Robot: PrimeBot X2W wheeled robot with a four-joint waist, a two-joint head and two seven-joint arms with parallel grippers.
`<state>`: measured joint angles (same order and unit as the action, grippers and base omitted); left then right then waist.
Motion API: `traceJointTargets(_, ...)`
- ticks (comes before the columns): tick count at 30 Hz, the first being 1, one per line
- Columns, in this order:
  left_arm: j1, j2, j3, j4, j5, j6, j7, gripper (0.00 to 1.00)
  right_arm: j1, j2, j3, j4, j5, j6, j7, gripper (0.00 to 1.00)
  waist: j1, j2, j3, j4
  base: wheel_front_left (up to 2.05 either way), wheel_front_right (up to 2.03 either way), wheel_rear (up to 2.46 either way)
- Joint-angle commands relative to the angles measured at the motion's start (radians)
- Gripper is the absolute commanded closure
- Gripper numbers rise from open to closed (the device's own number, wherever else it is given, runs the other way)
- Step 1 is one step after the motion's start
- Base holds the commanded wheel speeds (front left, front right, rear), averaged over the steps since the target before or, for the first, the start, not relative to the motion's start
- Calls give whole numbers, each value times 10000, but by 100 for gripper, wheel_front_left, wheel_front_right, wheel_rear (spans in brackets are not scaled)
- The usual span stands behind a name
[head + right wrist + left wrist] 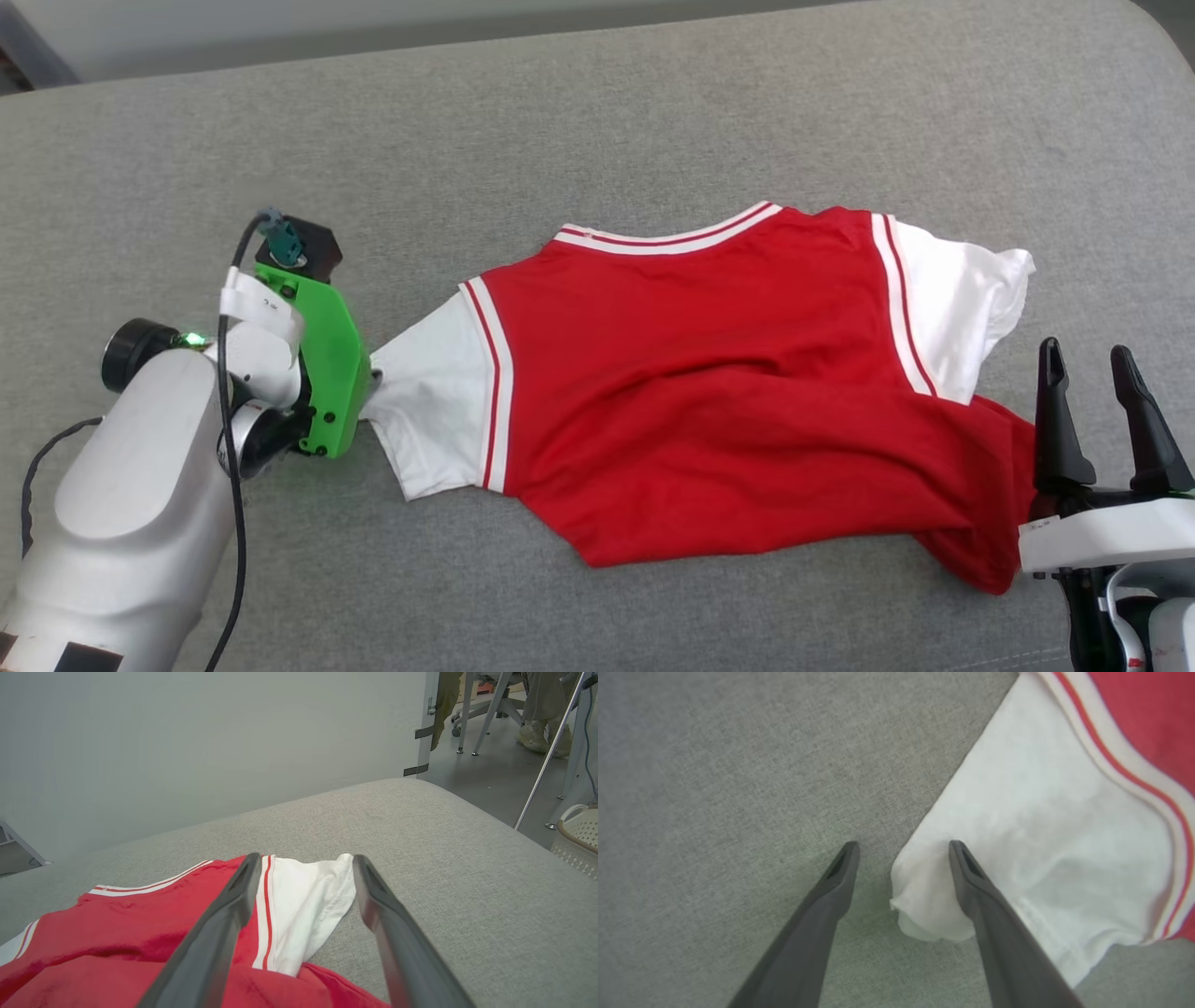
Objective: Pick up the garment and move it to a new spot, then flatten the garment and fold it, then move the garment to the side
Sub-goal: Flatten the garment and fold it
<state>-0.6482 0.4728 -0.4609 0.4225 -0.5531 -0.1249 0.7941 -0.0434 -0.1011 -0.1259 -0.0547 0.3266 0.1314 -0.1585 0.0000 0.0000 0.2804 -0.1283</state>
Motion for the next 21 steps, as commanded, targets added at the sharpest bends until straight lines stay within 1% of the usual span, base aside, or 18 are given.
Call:
traceJointTargets(1, 121, 126, -86, 52, -81, 36, 166, 0, -153, 30, 18, 62, -62, -7, -85, 0, 0, 0, 139, -132, 0, 0, 0)
traceJointTargets(3, 204, 252, -209, 54, -14, 35, 355, 0, -181, 31, 6, 110, -57, -7, -120, 0, 0, 0, 161, -145, 0, 0, 0)
traceJointTargets(10, 463, 435, -663, -109, -5, 7, 860, 0, -259, 54, -95, 300, -101, -7, -139, 0, 0, 0, 106, -83, 0, 0, 0)
traceJointTargets(13, 625, 370, -722, -96, -209, -1, 986, 0, -309, 63, -55, 312, -108, -7, -129, 0, 0, 0, 113, -71, 0, 0, 0)
traceJointTargets(17, 728, 369, -763, 7, -231, 22, 894, 0, -360, 47, -3, 288, -113, -7, -124, 0, 0, 0, 188, -69, 0, 0, 0)
traceJointTargets(18, 758, 344, -743, 67, -288, 30, 885, 5, -370, 38, 8, 281, -112, -7, -122, 0, 0, 0, 207, -69, 0, 0, 0)
traceJointTargets(19, 789, 282, -673, 137, -400, 67, 842, 66, -385, 26, 18, 268, -110, -7, -117, 0, 0, 0, 237, -69, 0, 0, 0)
traceJointTargets(20, 808, 209, -594, 174, -511, 91, 757, 100, -398, 16, 19, 257, -107, -7, -113, 0, 0, 0, 257, -65, 0, 0, 0)
traceJointTargets(21, 830, 93, -431, 250, -682, 184, 600, 100, -410, 1, 12, 249, -103, -7, -108, 0, 0, 0, 268, -54, 0, 0, 0)
